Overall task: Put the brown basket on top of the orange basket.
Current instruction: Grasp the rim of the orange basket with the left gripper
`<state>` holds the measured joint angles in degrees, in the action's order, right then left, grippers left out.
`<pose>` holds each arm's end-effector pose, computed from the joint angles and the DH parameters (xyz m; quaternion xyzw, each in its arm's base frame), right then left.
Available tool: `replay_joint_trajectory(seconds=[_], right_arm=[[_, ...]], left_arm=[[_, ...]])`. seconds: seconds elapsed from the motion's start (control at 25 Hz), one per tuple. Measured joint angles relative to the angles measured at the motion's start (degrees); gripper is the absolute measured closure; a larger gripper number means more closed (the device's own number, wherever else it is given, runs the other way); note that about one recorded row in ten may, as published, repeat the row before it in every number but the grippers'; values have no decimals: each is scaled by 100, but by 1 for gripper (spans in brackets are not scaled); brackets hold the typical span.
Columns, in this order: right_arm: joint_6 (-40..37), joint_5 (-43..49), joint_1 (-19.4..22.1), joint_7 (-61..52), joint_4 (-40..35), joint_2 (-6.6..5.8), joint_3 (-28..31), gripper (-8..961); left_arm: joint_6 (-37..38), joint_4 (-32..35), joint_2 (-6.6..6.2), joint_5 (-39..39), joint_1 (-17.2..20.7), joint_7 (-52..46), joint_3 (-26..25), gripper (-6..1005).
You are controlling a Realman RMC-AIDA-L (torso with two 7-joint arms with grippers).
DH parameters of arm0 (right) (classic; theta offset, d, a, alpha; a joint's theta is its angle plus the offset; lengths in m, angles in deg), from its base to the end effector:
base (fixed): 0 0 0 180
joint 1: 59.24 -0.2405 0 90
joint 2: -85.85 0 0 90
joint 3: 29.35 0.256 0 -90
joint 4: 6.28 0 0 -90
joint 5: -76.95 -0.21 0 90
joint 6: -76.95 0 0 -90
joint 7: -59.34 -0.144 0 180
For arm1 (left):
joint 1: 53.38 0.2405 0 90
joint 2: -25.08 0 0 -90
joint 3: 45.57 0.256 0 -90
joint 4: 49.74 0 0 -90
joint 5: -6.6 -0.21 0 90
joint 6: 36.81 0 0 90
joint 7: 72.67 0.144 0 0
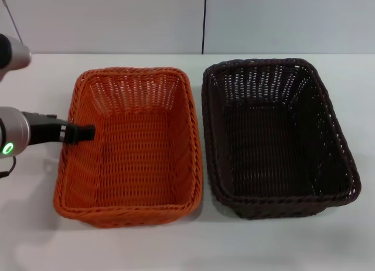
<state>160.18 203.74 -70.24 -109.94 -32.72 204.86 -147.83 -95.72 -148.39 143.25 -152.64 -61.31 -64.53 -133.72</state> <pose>0.3288 0.2787 0.0502 -0.5072 0.1431 0.3270 0.7845 -0.2198 0.3304 0.0390 -0.8012 -0.4115 0.0182 0.4341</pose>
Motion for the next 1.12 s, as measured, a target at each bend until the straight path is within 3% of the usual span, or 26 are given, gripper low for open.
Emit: replay_joint_trajectory(seconds=[0.16,0.28,0.4,0.56,0.84,1.12], right_arm=[[0,0,-14,0,53,0,1,263],[0,0,-15,0,59,0,0,261],[0,0,-16,0,60,0,0,262],[0,0,-16,0,60,0,0,262],[-29,0,-22,0,54,0,0,262],[-58,3,-31,0,32,2,0,261]], left_arm=[[-4,214,5,-149,-124,-92,21,227],[-97,803,-2,-359,-513,-237,69,230],[-97,803,-2,-359,-513,-237,69,233],[-433,1114,6,-526,-920,-327,79,236],[-614,1093,-17,-626,-1091,-289,25,243],[-811,1294,-25,-625,-1303,-117,8,427]])
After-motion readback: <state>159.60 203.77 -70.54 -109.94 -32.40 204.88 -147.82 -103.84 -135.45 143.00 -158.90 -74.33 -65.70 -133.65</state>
